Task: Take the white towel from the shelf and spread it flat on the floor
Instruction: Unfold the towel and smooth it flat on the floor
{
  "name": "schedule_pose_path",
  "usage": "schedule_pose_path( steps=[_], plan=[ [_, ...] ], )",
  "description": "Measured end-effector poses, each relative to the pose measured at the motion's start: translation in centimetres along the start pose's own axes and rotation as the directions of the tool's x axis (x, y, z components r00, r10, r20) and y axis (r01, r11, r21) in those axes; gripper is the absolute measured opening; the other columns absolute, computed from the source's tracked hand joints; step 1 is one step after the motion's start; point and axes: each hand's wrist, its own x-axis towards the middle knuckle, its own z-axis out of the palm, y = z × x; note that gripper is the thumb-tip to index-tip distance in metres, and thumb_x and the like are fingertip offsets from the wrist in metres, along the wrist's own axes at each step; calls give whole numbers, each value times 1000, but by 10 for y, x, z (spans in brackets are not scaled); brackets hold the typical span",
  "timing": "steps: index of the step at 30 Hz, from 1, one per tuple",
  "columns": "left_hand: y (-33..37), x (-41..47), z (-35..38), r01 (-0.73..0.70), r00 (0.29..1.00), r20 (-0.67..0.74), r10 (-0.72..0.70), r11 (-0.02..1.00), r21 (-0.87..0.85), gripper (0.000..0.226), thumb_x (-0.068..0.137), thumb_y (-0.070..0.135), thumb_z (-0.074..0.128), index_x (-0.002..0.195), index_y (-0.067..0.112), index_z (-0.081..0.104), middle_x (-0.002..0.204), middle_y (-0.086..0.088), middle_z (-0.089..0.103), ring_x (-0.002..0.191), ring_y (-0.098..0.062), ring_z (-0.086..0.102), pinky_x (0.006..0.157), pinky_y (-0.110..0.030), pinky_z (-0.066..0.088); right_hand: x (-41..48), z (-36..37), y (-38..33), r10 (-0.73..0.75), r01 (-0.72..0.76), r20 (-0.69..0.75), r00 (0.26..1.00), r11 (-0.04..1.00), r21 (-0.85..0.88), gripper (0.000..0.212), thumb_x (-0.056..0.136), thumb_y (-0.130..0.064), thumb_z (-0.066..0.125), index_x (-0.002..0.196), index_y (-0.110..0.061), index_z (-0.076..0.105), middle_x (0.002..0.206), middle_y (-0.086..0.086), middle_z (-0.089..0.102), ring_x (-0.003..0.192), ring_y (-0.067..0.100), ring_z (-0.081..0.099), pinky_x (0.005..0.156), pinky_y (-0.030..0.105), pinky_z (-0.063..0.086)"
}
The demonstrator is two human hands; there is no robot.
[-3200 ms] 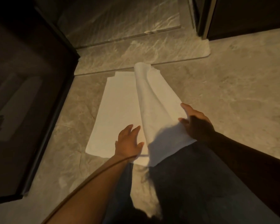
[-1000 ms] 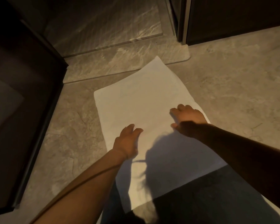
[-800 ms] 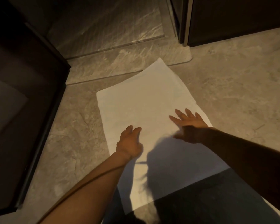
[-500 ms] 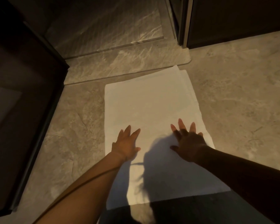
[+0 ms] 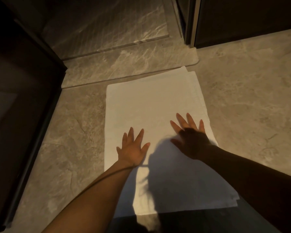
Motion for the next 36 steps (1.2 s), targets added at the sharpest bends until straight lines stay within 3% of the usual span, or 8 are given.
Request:
schedule_pose_path(
  steps=[8, 12, 18, 23, 28, 33, 36],
  plan=[
    [1, 16, -6, -53, 998, -13, 53, 997, 54, 67, 92, 57, 36, 146, 44, -1, 159, 4, -16, 146, -25, -13, 111, -62, 9, 6, 10, 8, 75, -76, -29, 997, 996, -39, 67, 90, -63, 20, 145, -39, -10, 155, -4, -24, 142, 25, -20, 110, 51, -16],
    [18, 8, -10, -72, 994, -77, 76, 995, 62, 61, 96, 38, 41, 149, 34, 10, 160, 0, -1, 147, -25, -1, 115, -53, 16, 1, 6, 12, 60, -59, -57, 997, 998, 34, 67, 92, -59, 27, 147, -35, -2, 157, -2, -17, 144, 23, -15, 113, 47, -11],
    [50, -9, -8, -146, 985, -95, 144, 989, -13, 62, 91, 13, 44, 146, 31, 26, 159, -1, 12, 146, -21, 10, 115, -36, 19, -37, 0, 37, 30, -18, -116, 993, 995, 97, 68, 92, -53, 37, 149, -23, 14, 159, 4, 3, 145, 24, 2, 116, 39, 11],
    [86, -20, -1, -189, 980, -58, 189, 982, 8, 57, 90, 16, 45, 144, 29, 31, 158, -3, 16, 145, -23, 13, 114, -37, 25, -79, 0, 64, 105, -90, -78, 991, 980, 177, 71, 91, -53, 41, 148, -24, 12, 159, 4, 7, 145, 24, 7, 116, 36, 12],
    [126, -32, 13, -263, 964, -19, 265, 962, 67, 48, 92, 27, 47, 139, 23, 38, 154, -7, 22, 139, -26, 24, 109, -40, 33, -112, 4, 90, 125, -121, -65, 990, 991, 62, 68, 92, -52, 40, 147, -17, 20, 157, 8, 14, 143, 27, 14, 114, 39, 18],
    [163, -36, 23, -295, 951, -68, 301, 951, 89, 39, 93, 34, 45, 129, 19, 49, 133, -9, 43, 120, -28, 43, 94, -39, 45, -133, 7, 113, 96, -97, -32, 995, 995, -28, 66, 94, -50, 34, 147, -16, 17, 158, 8, 8, 144, 26, 13, 113, 37, 19],
    [182, -38, 27, -246, 963, -98, 251, 967, 64, 36, 92, 38, 47, 122, 19, 54, 125, -9, 49, 114, -28, 49, 90, -38, 47, -143, 12, 123, 117, -117, -22, 993, 993, 12, 66, 94, -52, 32, 148, -20, 13, 159, 5, 3, 145, 24, 6, 115, 39, 13]
  ],
)
